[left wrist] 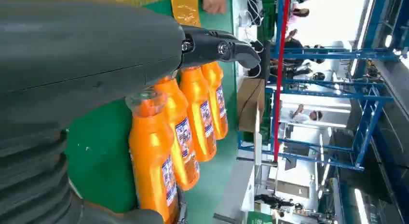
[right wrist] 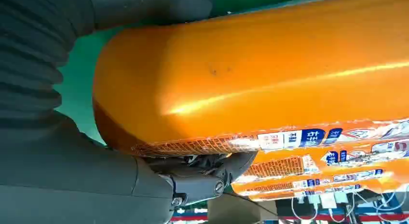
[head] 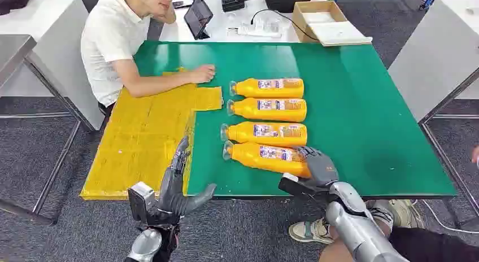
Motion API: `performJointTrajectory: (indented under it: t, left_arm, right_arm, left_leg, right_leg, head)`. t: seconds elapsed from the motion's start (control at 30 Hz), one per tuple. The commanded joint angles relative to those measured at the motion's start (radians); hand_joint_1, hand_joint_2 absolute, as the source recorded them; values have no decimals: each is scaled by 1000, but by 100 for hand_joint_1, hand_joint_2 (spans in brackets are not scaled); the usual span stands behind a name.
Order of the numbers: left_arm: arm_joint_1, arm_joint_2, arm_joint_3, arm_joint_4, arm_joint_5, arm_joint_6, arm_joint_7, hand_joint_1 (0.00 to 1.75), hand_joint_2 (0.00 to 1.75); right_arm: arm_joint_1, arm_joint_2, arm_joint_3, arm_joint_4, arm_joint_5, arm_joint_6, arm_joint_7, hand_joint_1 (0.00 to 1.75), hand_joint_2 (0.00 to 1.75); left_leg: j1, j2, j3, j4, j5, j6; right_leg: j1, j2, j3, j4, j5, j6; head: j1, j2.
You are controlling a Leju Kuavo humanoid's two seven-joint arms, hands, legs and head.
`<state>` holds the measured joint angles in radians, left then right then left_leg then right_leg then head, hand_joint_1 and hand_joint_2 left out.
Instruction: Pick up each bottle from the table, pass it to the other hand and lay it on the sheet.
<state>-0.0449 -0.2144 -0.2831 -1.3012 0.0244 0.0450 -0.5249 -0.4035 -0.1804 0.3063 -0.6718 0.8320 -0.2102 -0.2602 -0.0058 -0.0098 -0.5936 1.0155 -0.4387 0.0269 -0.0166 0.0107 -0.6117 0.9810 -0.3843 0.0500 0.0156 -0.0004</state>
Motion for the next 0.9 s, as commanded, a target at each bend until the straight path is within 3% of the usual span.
performJointTrajectory:
  t: [0.03, 0.17, 0.4, 0.5, 0.67, 0.83, 0.9]
  left_arm:
    - [-24, 3, 30, 37, 66, 23, -24, 0, 175]
    - [-13, -17, 63, 21, 175, 81, 29, 0, 175]
    - [-13, -15, 60, 27, 180, 82, 26, 0, 175]
    - [-3, -10, 51, 52, 251, 69, 89, 0, 175]
    - [-7, 26, -34, 113, 264, 10, 105, 0, 175]
    - [10, 41, -92, 49, 225, -83, 62, 0, 175]
    - [12, 35, -89, 25, 270, -165, 50, 0, 175]
  right_arm:
    - [62, 59, -52, 61, -140, -8, -130, 175, 175]
    - [125, 128, -93, -144, -229, -104, -171, 175, 175]
    - [134, 118, -87, -163, -228, -98, -154, 175, 175]
    - [161, 185, -146, -271, -348, -184, -269, 175, 175]
    - [206, 264, -153, -482, -457, -318, -317, 175, 175]
    - [201, 282, -111, -445, -495, -318, -355, 175, 175]
    - [191, 314, -112, -417, -541, -338, -425, 175, 175]
  left_leg:
    - [2, -2, 3, -2, 0, -2]
    - [2, 0, 2, -1, -1, -2]
    - [1, 0, -3, -1, 0, -1]
    - [1, 1, -3, -1, -1, -2]
    - [0, 2, -7, -1, -1, -2]
    - [1, 0, -5, -2, -1, -3]
    - [2, 1, -5, -1, -2, -3]
  right_leg:
    - [2, -3, 4, -2, -1, -2]
    - [2, -1, 3, -1, -1, -2]
    - [1, -1, -2, 0, -1, -1]
    - [2, 0, -2, 1, -2, -2]
    - [0, 2, -5, 1, -1, -2]
    - [1, 0, -5, 0, -2, -3]
    - [2, 0, -4, 0, -2, -3]
  head:
    - [0, 0]
    - [0, 0]
    - [0, 0]
    - [0, 0]
    - [0, 0]
    - [0, 0]
    - [0, 0]
